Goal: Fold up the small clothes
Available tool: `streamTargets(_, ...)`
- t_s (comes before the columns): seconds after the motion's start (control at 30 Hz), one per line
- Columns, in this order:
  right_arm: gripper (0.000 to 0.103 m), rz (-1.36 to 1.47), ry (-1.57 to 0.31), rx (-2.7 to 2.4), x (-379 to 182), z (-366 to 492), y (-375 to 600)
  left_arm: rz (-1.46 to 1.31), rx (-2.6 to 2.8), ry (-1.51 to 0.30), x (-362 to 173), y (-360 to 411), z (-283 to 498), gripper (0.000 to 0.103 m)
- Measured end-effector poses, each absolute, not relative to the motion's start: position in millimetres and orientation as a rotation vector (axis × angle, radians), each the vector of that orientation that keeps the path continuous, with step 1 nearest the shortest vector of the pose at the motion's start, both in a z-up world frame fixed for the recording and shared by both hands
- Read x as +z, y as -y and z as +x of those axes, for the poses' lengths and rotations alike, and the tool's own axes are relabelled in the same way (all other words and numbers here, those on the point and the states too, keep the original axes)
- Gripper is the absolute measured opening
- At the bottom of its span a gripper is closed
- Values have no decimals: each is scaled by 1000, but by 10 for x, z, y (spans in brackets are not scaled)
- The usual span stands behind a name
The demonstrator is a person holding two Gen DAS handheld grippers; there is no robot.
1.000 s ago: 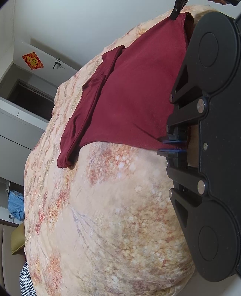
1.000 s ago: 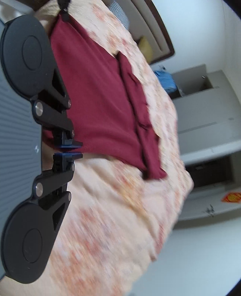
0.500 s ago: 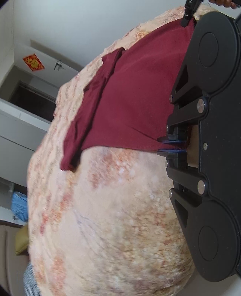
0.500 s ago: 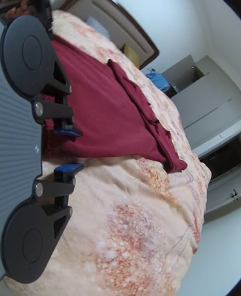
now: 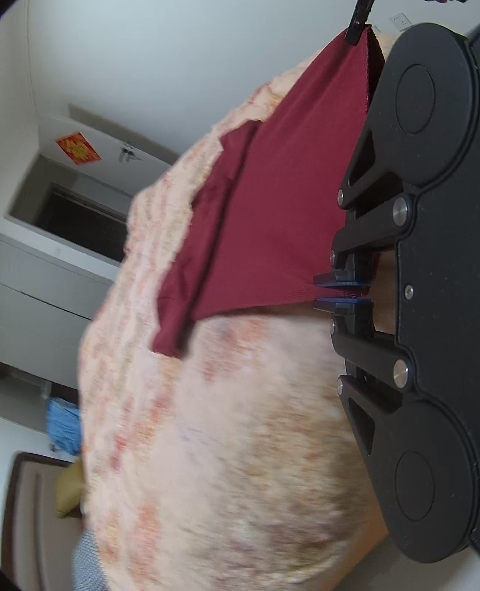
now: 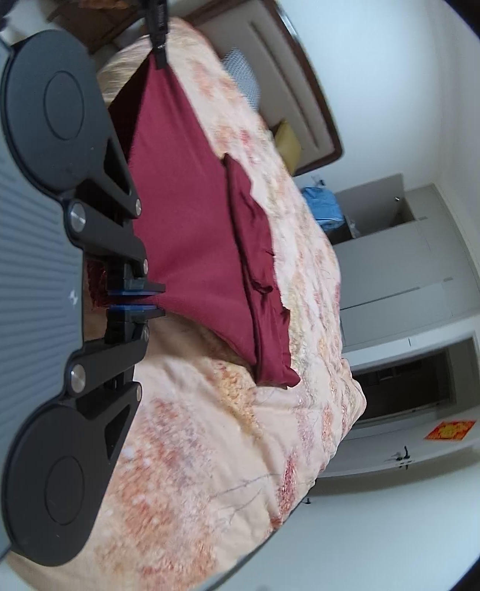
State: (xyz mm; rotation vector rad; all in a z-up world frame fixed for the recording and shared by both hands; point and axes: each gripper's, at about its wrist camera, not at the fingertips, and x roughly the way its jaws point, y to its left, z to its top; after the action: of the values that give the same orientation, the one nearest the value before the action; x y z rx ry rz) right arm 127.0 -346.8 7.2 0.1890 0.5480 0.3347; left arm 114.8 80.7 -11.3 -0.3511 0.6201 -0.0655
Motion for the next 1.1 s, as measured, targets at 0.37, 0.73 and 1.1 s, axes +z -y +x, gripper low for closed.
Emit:
streamTargets(0.37, 10, 162, -666, 314, -343, 1285, 3366, -402, -57, -681, -344, -838, 1261, 25)
streamTargets(0.73, 90, -81, -594, 350, -207, 1267, 3041, -246, -73, -614, -94, -697, 1309, 102)
streamTargets(1.1, 95, -505, -556, 535, -527, 1151, 2296, -131, -156, -647, -128, -257, 1519, 102)
